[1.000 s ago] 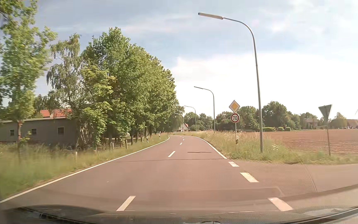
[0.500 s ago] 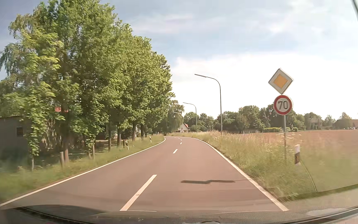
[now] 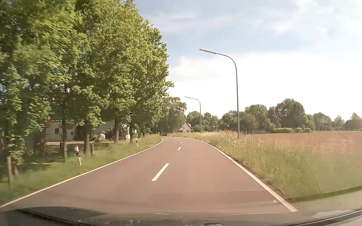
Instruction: Follow the waypoints while adhering to traffic rules and regulations
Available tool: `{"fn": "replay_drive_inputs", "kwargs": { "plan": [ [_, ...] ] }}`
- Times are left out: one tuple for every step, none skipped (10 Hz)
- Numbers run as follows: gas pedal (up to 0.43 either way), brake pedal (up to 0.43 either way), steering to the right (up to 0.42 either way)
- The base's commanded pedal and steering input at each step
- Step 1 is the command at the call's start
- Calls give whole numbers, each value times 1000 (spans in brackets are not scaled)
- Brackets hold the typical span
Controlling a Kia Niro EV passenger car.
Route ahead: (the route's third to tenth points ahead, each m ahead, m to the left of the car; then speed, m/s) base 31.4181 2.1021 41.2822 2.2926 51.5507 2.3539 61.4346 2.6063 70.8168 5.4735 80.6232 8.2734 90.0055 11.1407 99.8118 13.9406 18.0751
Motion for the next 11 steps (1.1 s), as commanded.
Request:
{"fn": "replay_drive_inputs", "kwargs": {
  "plan": [
    [0, 24, -5],
    [0, 30, -5],
    [0, 73, -7],
    [0, 98, -9],
    [0, 140, -10],
    [0, 195, -11],
    [0, 226, -10],
    [0, 232, -10],
    [0, 232, -10],
    [0, 232, -10],
    [0, 232, -10]
  ]
}}
